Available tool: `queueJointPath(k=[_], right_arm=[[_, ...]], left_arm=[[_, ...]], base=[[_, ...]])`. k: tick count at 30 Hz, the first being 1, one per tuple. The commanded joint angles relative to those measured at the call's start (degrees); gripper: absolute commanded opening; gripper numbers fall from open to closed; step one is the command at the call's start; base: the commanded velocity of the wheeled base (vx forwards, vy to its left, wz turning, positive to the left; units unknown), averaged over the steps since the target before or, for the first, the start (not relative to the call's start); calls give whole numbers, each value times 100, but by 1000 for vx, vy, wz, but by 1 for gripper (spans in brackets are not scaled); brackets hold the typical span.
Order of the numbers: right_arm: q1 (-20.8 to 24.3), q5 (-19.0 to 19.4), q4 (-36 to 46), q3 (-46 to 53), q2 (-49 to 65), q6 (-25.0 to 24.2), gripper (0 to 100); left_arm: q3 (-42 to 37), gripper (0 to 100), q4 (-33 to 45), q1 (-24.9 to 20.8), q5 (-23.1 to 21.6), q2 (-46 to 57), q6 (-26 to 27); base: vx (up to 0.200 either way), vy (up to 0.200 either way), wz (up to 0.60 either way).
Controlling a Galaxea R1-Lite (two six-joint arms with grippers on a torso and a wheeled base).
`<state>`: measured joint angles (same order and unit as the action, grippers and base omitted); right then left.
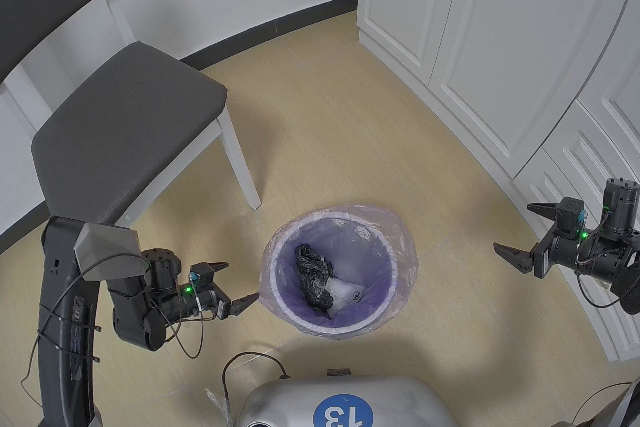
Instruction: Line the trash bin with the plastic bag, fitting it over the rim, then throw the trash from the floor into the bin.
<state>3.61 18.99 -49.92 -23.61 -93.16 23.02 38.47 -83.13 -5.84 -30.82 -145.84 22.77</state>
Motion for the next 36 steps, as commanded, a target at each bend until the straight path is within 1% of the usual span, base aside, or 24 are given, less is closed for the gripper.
queueJointPath(k=[1, 2, 3, 4, 5, 7, 10, 12, 13, 15, 19, 22, 25, 27, 29, 32, 36], right_arm=[[527, -713, 61, -21, 211, -324, 100], [694, -941, 70, -47, 184, -491, 100], [791, -1073, 61, -56, 149, -579, 100], [817, -1117, 61, -64, 140, -605, 100], [1054, -1407, 61, -126, 0, -772, 100], [1335, -1732, 0, -284, -440, -1018, 100], [1652, -2181, -114, -732, -1213, -1519, 100], [1731, -2321, -202, -1181, -1846, -1845, 100], [1731, -2330, -211, -1286, -1969, -1880, 100], [1705, -2242, -150, -1954, -2628, -1941, 100], [1678, -2216, 17, -3123, -3701, -1959, 100], [1669, -2181, 246, -3976, -4298, -1968, 100], [1599, -2066, 729, -4934, -4808, -1985, 100], [1573, -2014, 949, -5259, -4984, -1985, 100], [1538, -1952, 1301, -5900, -5379, -1985, 100], [1502, -1891, 1714, -6393, -5687, -2003, 100], [1485, -1530, 2065, -6665, -5924, -1985, 100]], left_arm=[[-1184, 100, -687, 224, 471, 688, 324], [-1633, 100, -687, 232, 586, 1084, 518], [-1852, 100, -687, 232, 577, 1295, 562], [-1923, 100, -687, 232, 577, 1365, 553], [-2274, 100, -687, 206, 568, 1716, 527], [-2511, 100, -687, 171, 568, 2059, 518], [-2854, 100, -687, 74, 568, 2543, 465], [-3083, 100, -687, -5, 568, 2912, 316], [-3135, 100, -687, -23, 568, 3000, 272], [-3390, 100, -687, -146, 568, 3501, -71], [-3698, 100, -687, -330, 594, 4046, -581], [-3847, 100, -687, -313, 594, 4309, -642], [-3847, 100, -687, -277, 612, 4617, -704], [-3847, 100, -687, -251, 612, 4749, -801], [-3847, 100, -687, -269, 621, 4995, -1020], [-3847, 100, -670, -269, 612, 5144, -1091], [-3847, 100, -678, -216, 612, 5109, -1091]], base=[[0, 0, 0], [0, 0, 0], [0, 0, 0], [0, 0, 0], [0, 0, 0], [0, 0, 0], [0, 0, 0], [0, 0, 0], [0, 0, 0], [0, 0, 0], [0, 0, 0], [0, 0, 0], [0, 0, 0], [0, 0, 0], [0, 0, 0], [0, 0, 0], [0, 0, 0]])
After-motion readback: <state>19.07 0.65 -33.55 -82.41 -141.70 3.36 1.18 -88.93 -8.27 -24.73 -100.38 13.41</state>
